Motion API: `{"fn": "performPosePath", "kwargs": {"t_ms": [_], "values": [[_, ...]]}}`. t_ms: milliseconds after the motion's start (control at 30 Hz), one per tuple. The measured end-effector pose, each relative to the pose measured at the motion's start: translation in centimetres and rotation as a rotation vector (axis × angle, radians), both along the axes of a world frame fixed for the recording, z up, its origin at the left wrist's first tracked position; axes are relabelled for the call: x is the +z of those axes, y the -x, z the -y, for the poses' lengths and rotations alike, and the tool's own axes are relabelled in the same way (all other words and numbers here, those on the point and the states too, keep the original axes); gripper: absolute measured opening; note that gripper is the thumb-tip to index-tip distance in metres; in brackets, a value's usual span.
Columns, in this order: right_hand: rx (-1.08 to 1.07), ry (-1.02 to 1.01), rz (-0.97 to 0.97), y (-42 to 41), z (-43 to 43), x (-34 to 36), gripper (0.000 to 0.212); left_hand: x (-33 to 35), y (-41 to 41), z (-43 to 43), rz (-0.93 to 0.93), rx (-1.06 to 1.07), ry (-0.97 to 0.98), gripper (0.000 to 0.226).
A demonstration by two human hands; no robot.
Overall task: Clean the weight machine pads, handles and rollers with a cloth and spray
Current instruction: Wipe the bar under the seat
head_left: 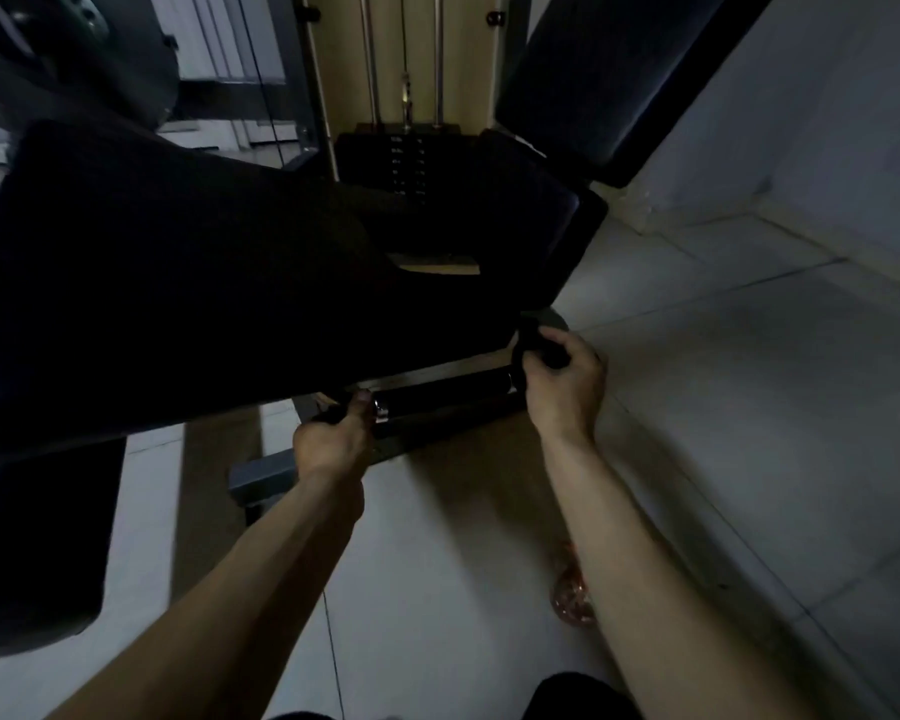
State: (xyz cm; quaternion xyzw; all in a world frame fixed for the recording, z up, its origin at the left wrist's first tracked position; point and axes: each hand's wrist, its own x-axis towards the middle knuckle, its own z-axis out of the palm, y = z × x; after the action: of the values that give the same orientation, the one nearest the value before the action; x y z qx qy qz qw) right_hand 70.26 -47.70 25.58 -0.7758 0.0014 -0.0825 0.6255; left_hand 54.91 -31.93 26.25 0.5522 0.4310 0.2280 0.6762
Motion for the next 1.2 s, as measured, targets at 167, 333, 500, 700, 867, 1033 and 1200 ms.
{"fn": "performPosePath", "kwargs": {"t_ms": [167,333,500,700,867,1033,1200], "values": [[0.545,0.819,0.061,-2.2,-0.9,3.0,0.028,-0.4,0.2,-0.5,0.033,-0.021,0.006,0.034],[0.662,0.976,0.542,3.3,-5.5,3.7,0.024,-0.1,0.1,-0.4,-0.002,0.008,-0.022,0.024],[0.679,0.690,0.686,6.6,-6.6,1.0,0.036,-0.1,0.5,-0.2,0.015,0.007,-0.022,0.028],[0.740,0.678,0.795,4.0,-5.1,-0.5,0.040,0.1,0.4,0.0,0.042,0.035,0.019,0.030],[0.611,0.843,0.573,-1.6,-1.5,0.1,0.037,0.3,2.2,-1.1,-0.021,-0.039,-0.039,0.031],[0.146,0.210,0.061,-2.1,-0.8,-0.6,0.028,-0.5,4.7,-0.9,-0.157,-0.294,-0.791,0.015],[0.065,-0.931,-0.613,0.5,-0.5,-3.8,0.039,-1.2,4.1,-2.1,-0.251,-0.463,-1.410,0.048]]}}
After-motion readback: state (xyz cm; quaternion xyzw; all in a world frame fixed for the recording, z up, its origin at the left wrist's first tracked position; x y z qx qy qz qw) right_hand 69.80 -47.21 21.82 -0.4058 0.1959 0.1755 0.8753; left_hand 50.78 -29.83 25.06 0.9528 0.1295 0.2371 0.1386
